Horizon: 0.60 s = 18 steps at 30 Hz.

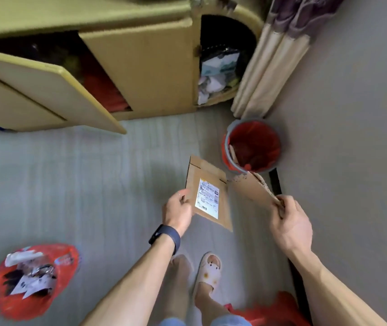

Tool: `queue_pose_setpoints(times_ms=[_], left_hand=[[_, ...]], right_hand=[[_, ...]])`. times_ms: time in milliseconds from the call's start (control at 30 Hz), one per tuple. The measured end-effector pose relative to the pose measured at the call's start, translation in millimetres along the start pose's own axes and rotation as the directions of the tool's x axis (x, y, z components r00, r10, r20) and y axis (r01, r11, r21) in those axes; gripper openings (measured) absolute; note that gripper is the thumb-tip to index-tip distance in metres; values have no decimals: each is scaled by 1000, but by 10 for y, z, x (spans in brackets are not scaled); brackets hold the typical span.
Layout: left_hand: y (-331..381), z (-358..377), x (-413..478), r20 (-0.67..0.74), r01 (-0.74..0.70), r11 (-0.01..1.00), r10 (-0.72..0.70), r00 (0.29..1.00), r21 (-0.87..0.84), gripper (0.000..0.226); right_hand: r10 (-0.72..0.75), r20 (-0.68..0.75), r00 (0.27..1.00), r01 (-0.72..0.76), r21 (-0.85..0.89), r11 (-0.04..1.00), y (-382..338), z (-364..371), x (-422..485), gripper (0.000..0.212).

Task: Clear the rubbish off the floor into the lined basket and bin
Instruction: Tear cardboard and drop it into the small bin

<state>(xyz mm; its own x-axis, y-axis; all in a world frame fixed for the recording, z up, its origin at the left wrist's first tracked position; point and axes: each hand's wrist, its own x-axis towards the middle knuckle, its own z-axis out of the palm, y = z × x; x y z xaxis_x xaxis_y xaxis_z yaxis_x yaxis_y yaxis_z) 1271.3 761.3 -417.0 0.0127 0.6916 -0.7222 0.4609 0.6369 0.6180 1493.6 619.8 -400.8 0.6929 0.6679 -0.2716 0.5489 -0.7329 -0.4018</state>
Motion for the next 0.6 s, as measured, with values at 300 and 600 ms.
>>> queue_pose_setpoints(times_ms=[300,600], left_hand=[[1135,1096,816,202,-175,956,128,971,235,38],[1579,1850,1812,313,-218,857,71,947,466,40]], right_hand=[[217,-52,975,-216,24,976,142,-391,915,15],[196,6,981,-196,54,979,187,-37,1804,21]])
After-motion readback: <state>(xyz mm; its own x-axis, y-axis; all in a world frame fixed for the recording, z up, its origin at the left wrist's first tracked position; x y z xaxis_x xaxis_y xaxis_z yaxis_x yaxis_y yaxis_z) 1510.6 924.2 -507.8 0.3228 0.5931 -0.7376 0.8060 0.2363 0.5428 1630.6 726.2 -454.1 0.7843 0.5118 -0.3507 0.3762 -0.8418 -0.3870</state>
